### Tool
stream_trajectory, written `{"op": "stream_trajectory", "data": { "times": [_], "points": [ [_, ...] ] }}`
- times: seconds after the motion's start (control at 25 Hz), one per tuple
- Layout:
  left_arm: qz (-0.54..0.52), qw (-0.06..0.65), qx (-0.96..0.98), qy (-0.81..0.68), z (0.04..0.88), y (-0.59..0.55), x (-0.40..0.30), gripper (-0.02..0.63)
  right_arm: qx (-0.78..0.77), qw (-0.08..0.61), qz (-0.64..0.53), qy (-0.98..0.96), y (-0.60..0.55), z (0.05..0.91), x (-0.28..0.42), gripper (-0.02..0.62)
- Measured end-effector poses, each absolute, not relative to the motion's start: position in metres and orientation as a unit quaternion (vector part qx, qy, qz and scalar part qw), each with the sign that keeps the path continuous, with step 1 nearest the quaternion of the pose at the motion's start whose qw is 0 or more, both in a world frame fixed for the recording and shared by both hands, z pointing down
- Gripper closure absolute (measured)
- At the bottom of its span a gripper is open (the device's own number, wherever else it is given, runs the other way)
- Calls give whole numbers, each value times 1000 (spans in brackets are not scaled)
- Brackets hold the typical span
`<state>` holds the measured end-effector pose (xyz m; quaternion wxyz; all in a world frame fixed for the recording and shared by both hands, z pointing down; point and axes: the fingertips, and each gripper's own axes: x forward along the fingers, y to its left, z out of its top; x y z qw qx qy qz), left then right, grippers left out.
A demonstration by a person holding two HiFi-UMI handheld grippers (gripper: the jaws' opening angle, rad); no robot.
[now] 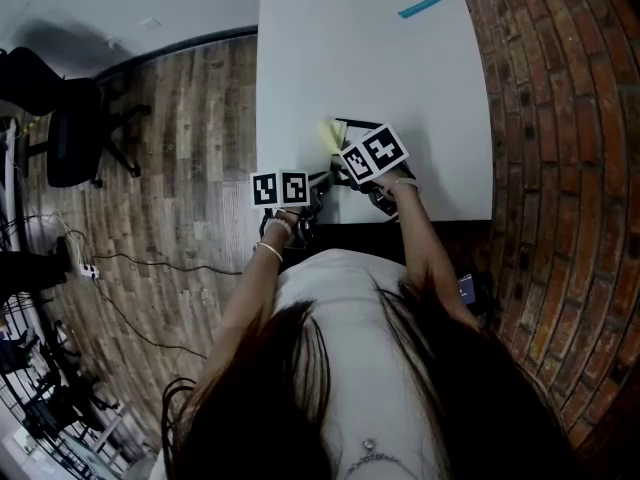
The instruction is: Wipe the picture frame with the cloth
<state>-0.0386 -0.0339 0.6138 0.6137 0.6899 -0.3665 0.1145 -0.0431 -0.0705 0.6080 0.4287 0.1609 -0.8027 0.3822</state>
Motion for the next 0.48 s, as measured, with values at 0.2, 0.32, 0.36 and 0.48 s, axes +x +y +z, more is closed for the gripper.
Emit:
{"op": "stream_trajectory", "data": {
  "times": [0.2, 0.32, 0.36, 0.48],
  "points": [
    [115, 614, 691, -365, 613, -34, -39, 540, 165, 428, 383, -802, -75, 607, -43, 560],
    [115, 614, 691, -363, 613, -34, -39, 540, 166, 427, 384, -802, -78, 607, -43, 560],
    [115, 614, 691, -363, 614, -34, -39, 540, 166, 426, 385, -802, -79, 608, -43, 560],
    [115, 614, 691, -363, 614, -33, -39, 540, 168, 423, 388, -801, -81, 608, -43, 560]
  ]
}}
